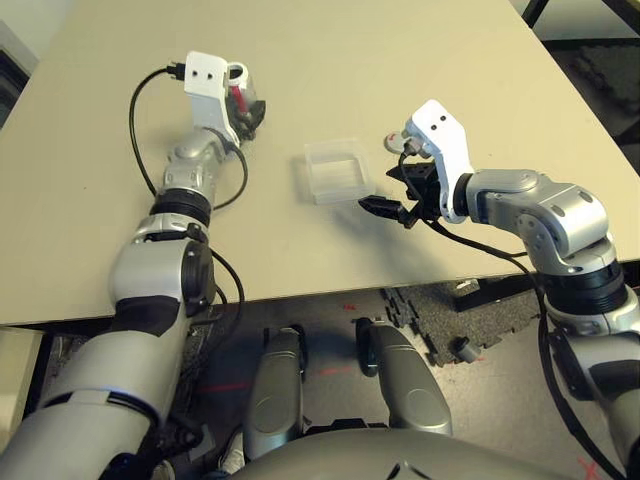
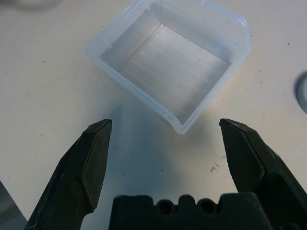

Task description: Pour the medicine from the bottle into the box.

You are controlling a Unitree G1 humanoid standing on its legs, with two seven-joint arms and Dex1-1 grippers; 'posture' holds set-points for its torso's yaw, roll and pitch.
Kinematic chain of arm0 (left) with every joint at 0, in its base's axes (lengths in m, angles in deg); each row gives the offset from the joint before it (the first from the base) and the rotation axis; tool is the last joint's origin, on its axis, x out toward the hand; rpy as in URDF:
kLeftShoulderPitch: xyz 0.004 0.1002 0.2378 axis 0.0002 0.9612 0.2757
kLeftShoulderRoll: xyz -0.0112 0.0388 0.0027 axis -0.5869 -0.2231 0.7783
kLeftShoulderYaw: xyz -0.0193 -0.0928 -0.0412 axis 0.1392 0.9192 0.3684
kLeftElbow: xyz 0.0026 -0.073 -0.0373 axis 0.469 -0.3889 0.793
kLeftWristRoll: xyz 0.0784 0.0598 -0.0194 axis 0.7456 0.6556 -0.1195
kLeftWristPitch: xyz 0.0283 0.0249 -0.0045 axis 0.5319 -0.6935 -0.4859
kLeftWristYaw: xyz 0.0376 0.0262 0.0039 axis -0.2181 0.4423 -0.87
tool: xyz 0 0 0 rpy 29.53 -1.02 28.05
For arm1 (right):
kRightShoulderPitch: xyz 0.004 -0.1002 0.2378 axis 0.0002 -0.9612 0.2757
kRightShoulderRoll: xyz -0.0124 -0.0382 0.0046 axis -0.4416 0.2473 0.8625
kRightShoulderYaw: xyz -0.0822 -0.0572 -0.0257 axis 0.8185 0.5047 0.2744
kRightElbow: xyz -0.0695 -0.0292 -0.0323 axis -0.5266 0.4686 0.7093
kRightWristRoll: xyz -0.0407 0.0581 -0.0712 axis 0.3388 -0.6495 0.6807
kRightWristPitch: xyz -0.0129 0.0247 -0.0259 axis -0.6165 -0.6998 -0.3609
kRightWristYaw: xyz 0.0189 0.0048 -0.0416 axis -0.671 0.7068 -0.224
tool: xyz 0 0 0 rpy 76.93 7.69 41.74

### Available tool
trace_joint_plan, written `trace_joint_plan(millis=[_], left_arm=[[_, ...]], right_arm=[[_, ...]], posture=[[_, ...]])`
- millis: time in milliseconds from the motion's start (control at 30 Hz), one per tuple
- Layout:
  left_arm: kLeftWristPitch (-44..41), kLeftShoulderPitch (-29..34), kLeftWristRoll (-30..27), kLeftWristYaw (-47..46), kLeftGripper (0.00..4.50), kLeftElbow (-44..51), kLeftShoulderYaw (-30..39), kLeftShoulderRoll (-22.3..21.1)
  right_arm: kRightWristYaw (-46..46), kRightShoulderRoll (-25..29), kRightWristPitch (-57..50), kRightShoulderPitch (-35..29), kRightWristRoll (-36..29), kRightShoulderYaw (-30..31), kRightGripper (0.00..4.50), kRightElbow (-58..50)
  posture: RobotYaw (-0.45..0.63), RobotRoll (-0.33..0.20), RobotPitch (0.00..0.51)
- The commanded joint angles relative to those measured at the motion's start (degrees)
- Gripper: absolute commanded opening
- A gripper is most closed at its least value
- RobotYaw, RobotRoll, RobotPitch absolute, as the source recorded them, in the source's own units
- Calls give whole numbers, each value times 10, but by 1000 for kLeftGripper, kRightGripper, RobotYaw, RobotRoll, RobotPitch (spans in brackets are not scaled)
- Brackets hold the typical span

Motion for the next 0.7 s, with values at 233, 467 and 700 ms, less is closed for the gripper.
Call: trace_joint_plan(millis=[233, 467, 700], left_arm=[[-15, -6, -6, -24, 2757, -5, 2, -1], [74, -15, 102, -19, 2757, -11, -103, -28], [366, -155, 515, -145, 2757, 30, -485, -87]], right_arm=[[2, 12, -7, -10, 10, 6, 4500, -8], [9, 4, -5, -18, 17, 6, 4500, -7], [13, -8, 11, -18, 31, 11, 4500, 11]], posture=[[-51, 0, 193], [-57, 0, 181], [-50, 0, 158]])
